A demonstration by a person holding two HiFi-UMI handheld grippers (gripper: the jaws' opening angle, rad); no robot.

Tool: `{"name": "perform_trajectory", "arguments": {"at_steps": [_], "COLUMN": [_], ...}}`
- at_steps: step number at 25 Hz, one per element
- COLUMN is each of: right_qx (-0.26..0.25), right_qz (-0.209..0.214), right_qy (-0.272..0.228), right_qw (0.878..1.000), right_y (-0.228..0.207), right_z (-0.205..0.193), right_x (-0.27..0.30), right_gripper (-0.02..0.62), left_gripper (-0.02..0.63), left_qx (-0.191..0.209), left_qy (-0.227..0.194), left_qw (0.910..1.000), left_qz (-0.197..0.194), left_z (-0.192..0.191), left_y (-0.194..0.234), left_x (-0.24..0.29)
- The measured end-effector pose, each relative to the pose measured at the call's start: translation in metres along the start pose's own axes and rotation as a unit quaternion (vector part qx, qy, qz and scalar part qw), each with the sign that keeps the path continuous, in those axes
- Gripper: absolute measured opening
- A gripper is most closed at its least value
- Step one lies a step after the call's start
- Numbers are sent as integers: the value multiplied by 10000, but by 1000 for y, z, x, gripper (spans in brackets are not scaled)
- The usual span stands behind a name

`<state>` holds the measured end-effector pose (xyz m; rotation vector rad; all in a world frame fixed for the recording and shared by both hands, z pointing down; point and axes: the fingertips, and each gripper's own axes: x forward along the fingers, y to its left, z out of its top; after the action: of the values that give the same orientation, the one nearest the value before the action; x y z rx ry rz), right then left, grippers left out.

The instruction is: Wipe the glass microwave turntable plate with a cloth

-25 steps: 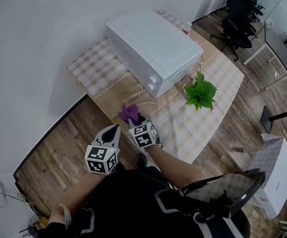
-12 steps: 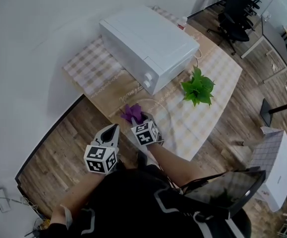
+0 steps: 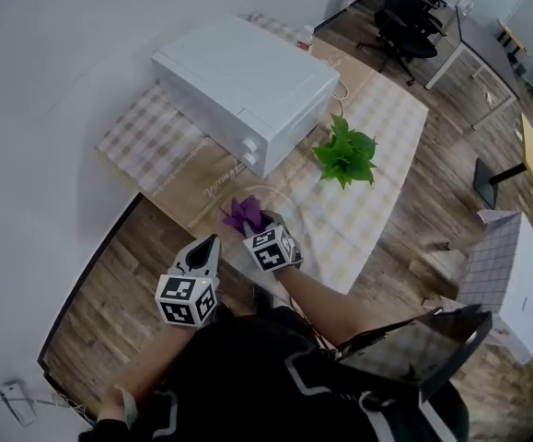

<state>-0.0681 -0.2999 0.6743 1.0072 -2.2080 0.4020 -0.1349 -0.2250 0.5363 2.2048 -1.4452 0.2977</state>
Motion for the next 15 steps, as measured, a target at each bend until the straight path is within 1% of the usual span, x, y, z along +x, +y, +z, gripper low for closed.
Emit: {"name": "perform_trajectory", "arguments": {"at_steps": [10,15], "right_qx": [200,316], "right_qz": [-302,-526], "right_qy": [32,44], "right_qw": [9993,9981], "right_y": [-27,-44], "right_z": [-16,-24], "right_x": [-13,-23], "right_gripper": [141,143], "left_gripper": [3,3], "left_qx": [164,251], "left_qy": [67,84], "left_qw": [9995,9989], "left_qz": [-247,-383], "left_z": [0,3], "left_y": [-13,-20], "left_x": [8,11]}}
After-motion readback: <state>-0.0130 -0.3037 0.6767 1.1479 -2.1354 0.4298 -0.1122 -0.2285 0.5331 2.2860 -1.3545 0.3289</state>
